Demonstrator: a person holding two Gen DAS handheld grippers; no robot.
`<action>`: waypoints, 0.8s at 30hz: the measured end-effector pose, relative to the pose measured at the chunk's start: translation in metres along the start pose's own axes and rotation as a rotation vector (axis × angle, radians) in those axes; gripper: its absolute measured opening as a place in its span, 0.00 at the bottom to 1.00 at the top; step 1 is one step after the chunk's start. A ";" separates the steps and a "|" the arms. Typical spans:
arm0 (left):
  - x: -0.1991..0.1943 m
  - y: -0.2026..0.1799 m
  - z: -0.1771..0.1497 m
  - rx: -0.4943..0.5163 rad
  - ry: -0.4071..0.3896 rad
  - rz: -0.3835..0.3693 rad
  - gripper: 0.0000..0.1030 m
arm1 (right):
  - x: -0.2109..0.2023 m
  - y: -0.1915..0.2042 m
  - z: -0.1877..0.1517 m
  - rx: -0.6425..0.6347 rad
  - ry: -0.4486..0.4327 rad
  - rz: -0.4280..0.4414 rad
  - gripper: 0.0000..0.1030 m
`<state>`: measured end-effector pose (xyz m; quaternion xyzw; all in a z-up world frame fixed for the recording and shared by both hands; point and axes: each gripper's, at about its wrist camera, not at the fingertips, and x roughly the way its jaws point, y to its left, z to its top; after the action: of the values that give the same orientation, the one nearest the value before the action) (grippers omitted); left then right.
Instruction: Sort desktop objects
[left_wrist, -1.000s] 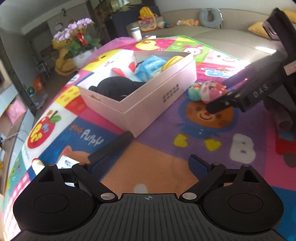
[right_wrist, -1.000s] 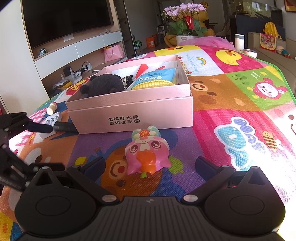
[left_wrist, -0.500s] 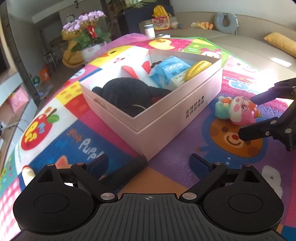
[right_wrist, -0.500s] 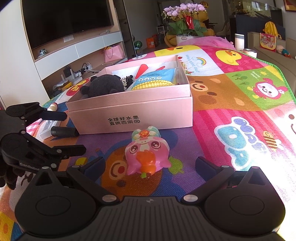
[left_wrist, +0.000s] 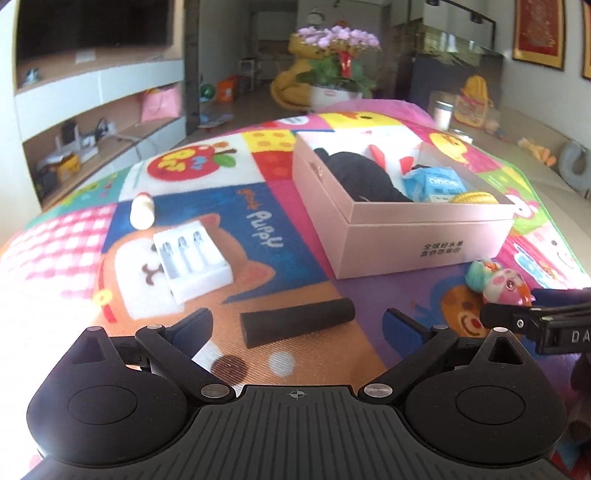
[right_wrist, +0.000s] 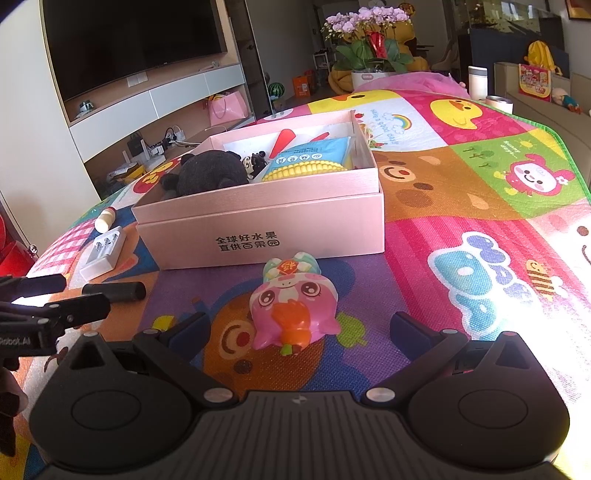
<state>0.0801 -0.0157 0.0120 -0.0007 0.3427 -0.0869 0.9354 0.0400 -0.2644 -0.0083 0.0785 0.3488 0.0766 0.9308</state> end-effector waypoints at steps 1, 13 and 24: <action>0.004 -0.003 0.000 -0.015 0.012 0.007 0.98 | 0.000 0.000 0.000 0.001 0.000 0.000 1.00; 0.013 -0.022 -0.007 0.029 0.007 0.067 0.78 | 0.000 0.000 0.000 -0.001 0.001 -0.001 1.00; -0.016 0.000 -0.025 0.051 0.028 0.030 0.78 | 0.006 0.017 0.012 -0.151 0.023 -0.071 1.00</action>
<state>0.0517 -0.0120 0.0030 0.0298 0.3535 -0.0817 0.9314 0.0510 -0.2482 0.0004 -0.0049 0.3551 0.0706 0.9321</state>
